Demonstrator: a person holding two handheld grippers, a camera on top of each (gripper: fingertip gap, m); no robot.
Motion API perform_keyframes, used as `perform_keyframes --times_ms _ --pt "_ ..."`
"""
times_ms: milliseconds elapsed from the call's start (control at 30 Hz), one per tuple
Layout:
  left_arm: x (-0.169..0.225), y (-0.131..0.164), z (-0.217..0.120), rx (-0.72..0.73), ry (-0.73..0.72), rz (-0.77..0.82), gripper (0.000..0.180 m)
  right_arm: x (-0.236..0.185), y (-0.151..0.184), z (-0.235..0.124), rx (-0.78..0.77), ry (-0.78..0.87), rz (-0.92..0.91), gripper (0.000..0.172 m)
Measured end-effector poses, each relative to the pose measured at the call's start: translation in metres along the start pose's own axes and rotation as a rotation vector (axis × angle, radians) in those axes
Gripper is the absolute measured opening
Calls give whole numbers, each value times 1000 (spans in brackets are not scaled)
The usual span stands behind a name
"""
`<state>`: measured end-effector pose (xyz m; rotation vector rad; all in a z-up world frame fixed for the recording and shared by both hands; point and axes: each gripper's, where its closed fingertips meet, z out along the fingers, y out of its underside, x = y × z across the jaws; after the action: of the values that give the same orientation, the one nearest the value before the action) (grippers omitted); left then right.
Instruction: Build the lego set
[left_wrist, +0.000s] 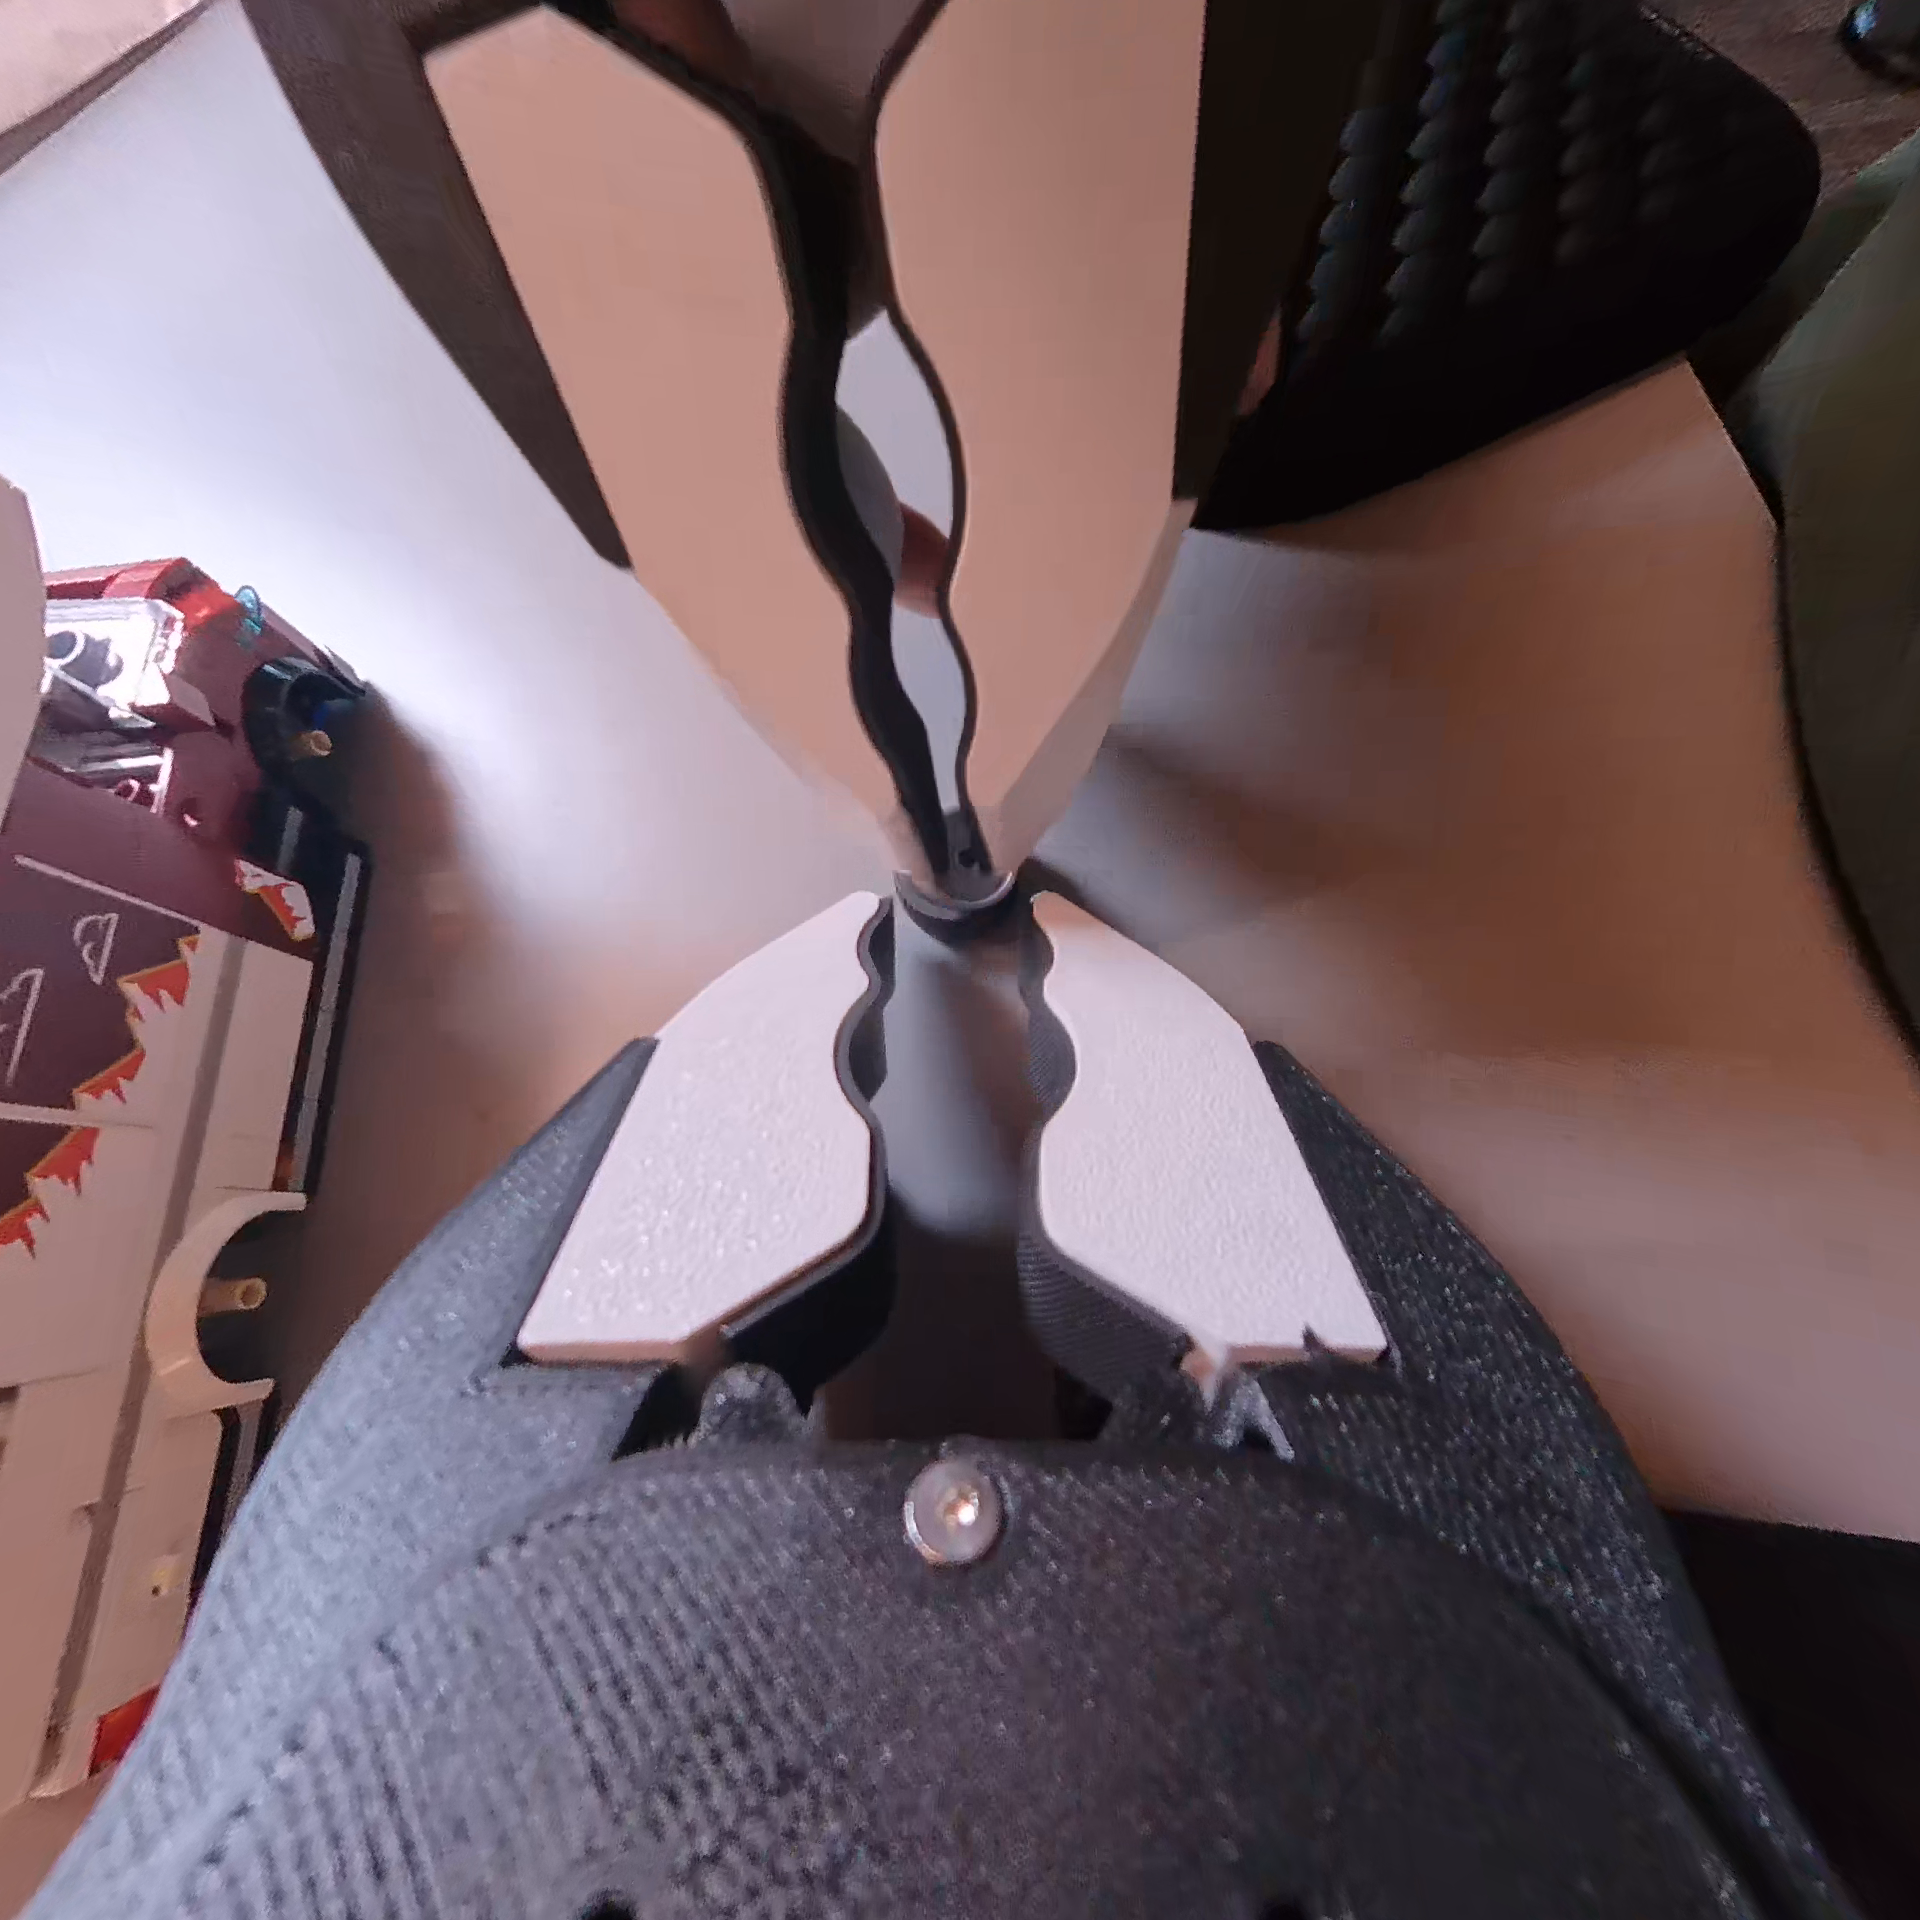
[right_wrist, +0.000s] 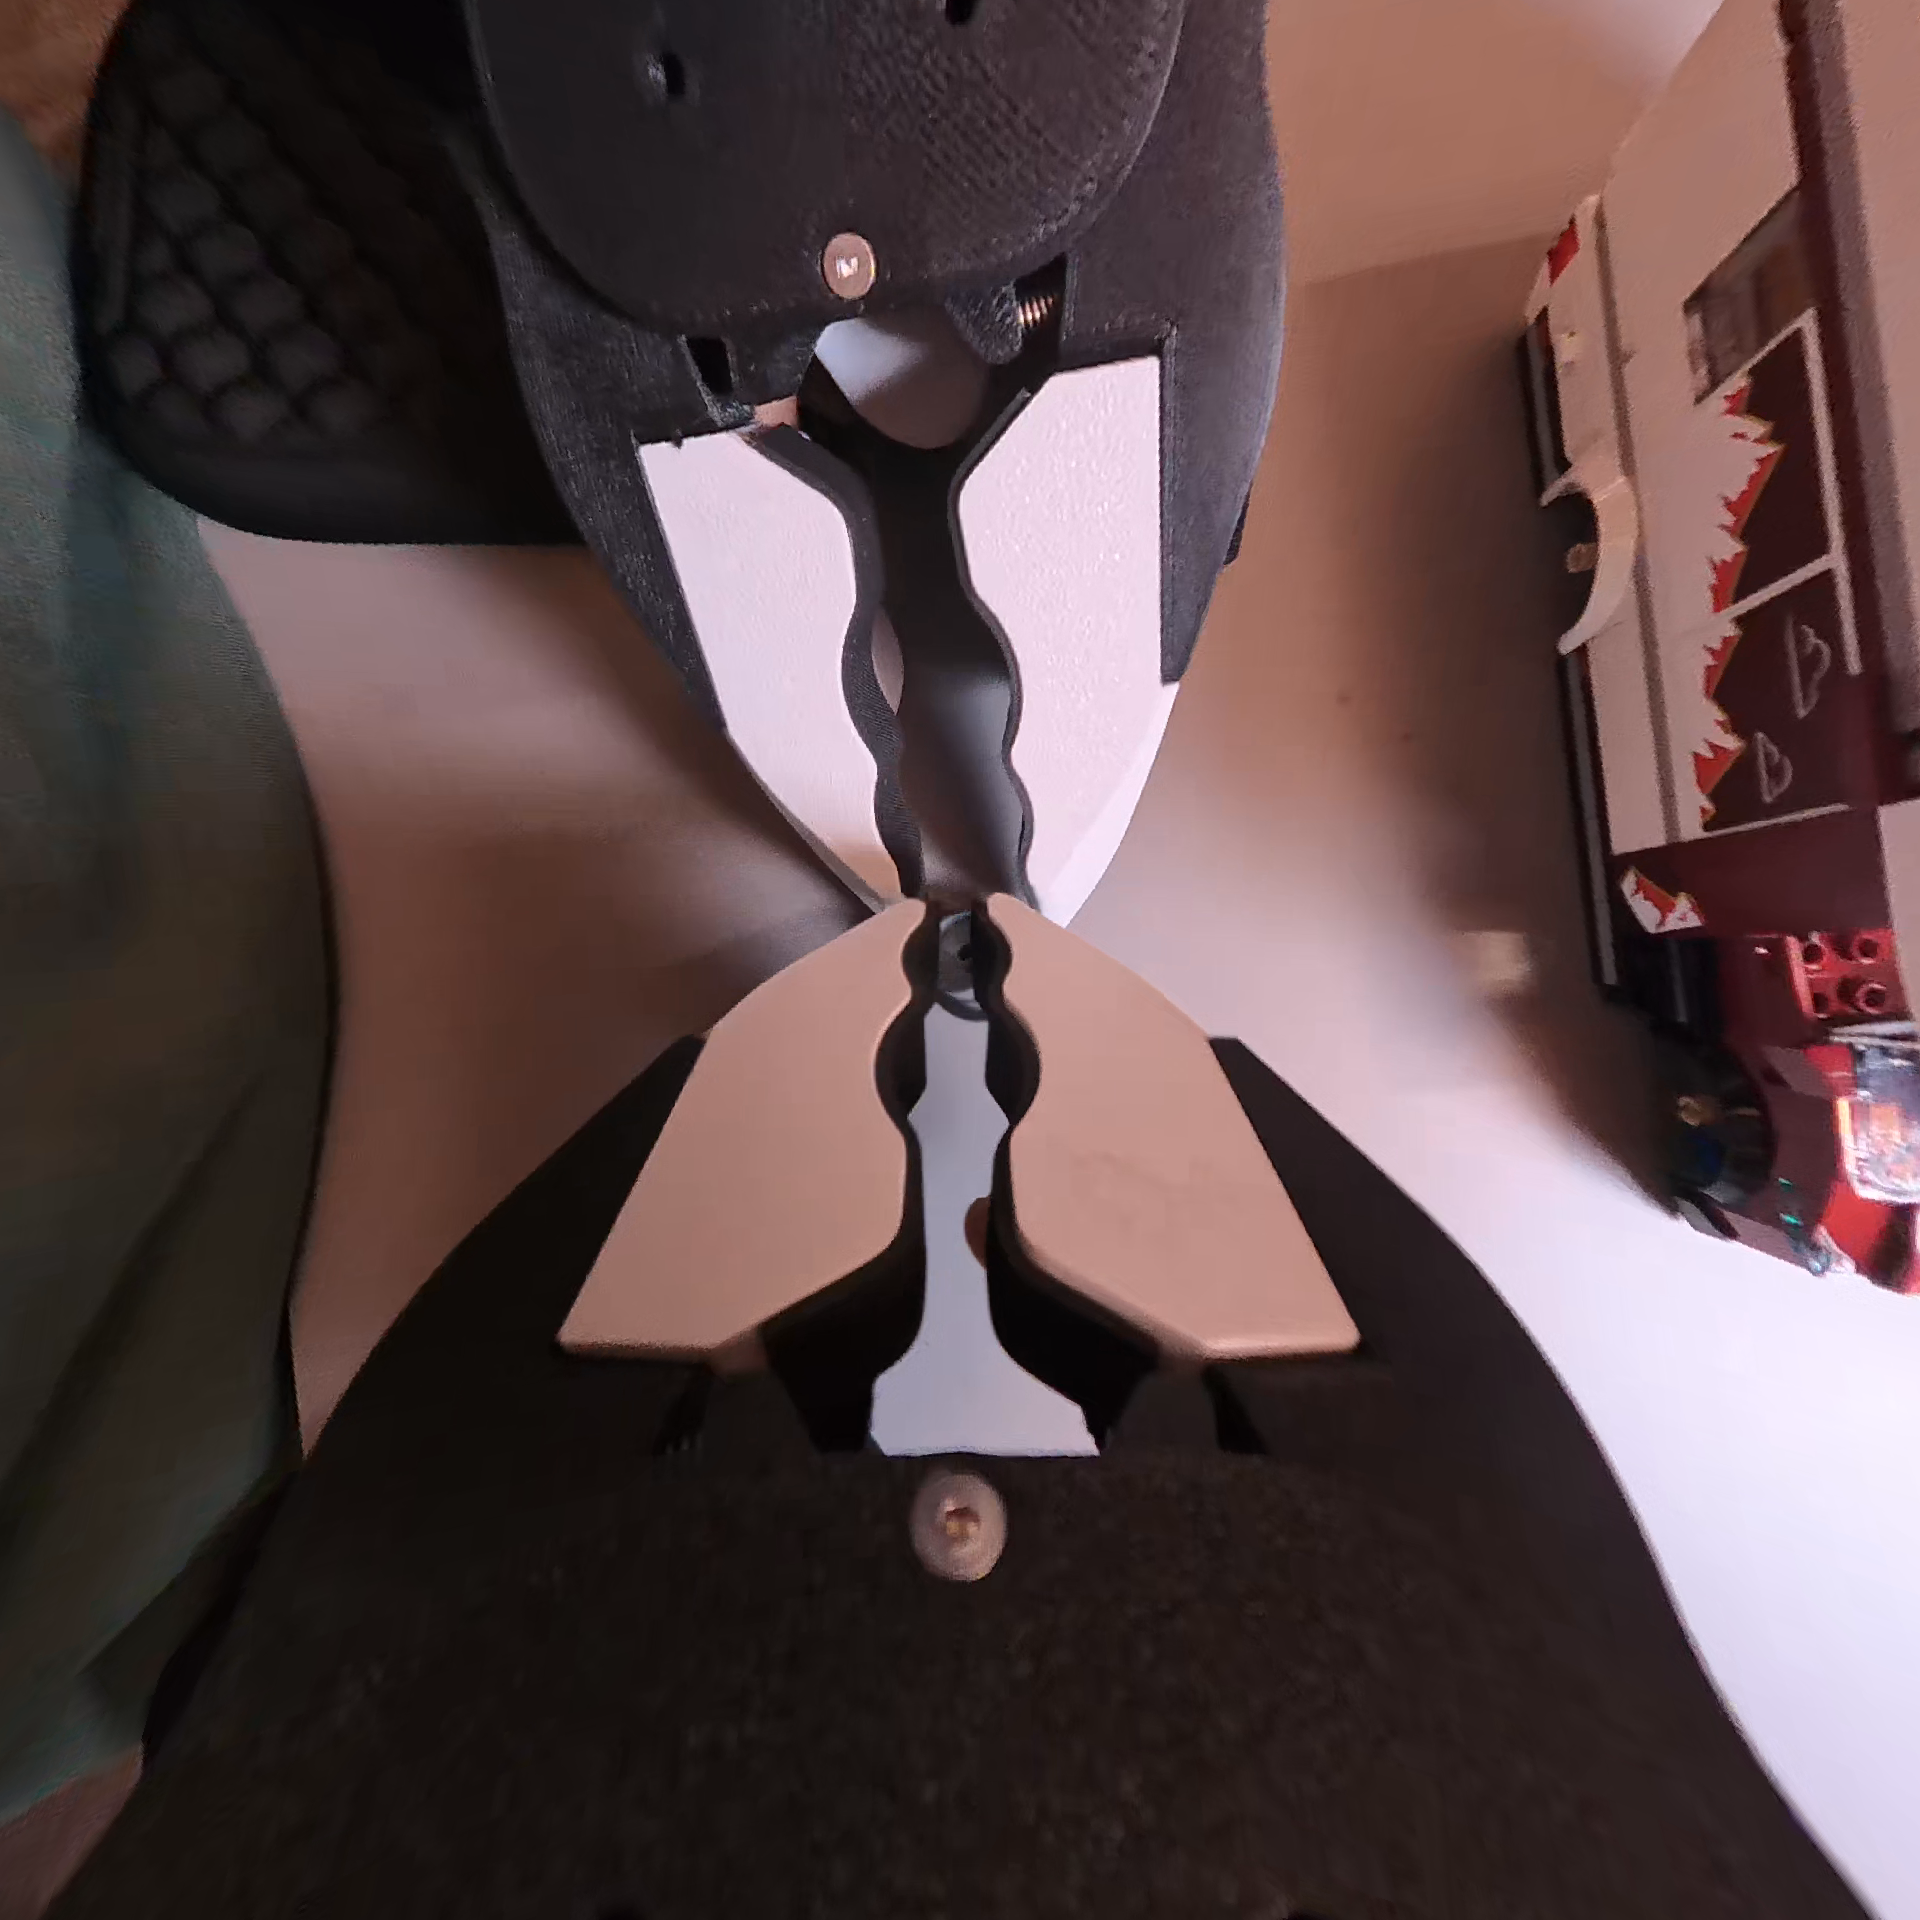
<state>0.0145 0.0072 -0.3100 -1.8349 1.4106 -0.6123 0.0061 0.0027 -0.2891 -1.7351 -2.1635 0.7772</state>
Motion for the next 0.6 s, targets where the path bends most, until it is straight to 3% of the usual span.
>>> perform_keyframes --times_ms 167,333,600 --pt "0 0 0 1 -3 0 28 0 5 -9 12 11 -31 9" --pt "2 -3 4 3 21 17 37 -10 14 -8 46 106 -319 23" --pt "3 -6 8 -11 69 26 24 -10 10 -6 148 306 -579 30"
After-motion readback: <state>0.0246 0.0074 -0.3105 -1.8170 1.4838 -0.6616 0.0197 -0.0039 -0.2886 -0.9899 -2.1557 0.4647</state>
